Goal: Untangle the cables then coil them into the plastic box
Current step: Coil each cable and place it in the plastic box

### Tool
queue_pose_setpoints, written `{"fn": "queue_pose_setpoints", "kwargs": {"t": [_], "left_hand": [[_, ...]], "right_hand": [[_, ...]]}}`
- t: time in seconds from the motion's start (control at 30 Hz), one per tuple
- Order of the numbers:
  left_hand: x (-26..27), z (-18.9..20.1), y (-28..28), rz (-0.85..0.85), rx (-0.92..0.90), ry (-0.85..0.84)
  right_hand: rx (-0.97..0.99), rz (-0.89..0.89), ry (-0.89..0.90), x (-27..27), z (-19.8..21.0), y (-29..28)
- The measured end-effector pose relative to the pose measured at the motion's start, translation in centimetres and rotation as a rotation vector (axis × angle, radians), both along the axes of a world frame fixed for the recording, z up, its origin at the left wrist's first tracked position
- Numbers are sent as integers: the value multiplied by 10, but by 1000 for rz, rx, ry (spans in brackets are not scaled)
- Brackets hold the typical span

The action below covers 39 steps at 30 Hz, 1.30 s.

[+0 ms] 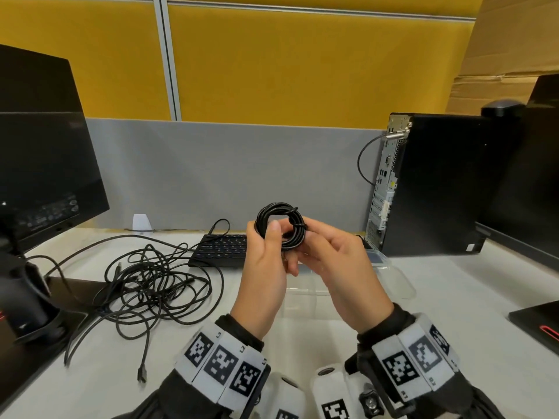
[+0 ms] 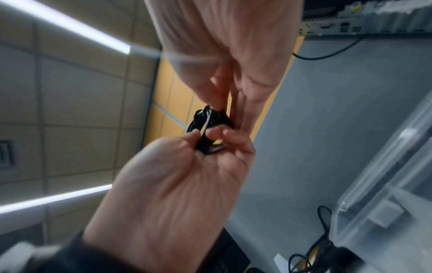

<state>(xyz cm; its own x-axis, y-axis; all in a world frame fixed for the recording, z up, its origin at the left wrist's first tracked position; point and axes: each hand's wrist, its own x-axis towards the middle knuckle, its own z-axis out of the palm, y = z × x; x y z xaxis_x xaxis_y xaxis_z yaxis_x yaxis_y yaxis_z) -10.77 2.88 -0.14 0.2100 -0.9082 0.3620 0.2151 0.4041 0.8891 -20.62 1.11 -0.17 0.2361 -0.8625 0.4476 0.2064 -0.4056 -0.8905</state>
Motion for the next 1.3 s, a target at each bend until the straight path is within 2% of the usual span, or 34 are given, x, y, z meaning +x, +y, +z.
{"fn": "queue_pose_setpoints", "kwargs": {"t": [0.1,0.23,0.3,0.47,0.57,0.77,0.83,1.0,1.1,1.2,1.3], "left_hand": [[-1,-4,-3,27,-34,-66],[-7,-13,-5,-59,35,-50],[-7,-15,-6,-132,91,-34],[5,-13,-9,-215,161,-143],[12,-10,-10,-255,142,-130],[12,-13,-13,-183,115,-172],[12,-13,-13,-214,110,-149],[11,-11,-12,-349,105,53],[15,-12,-16,-352,152,65],[27,-14,-22,-357,230,-35],[51,-21,-33,-217,243,-343]], "right_hand": [[27,73,-48,-3,5,3],[33,-51,-85,-3,-2,0],[61,-52,-112,-5,-4,-3],[90,-22,-84,-12,-8,-10],[89,-43,-48,-13,-11,-11],[95,-100,-22,-15,-16,-13],[62,-154,52,-16,-18,-16],[-69,-320,215,-12,-17,-24],[-94,-292,257,-8,-10,-27],[-97,-269,374,-7,-1,-40],[-61,-315,532,-4,7,-62]]}}
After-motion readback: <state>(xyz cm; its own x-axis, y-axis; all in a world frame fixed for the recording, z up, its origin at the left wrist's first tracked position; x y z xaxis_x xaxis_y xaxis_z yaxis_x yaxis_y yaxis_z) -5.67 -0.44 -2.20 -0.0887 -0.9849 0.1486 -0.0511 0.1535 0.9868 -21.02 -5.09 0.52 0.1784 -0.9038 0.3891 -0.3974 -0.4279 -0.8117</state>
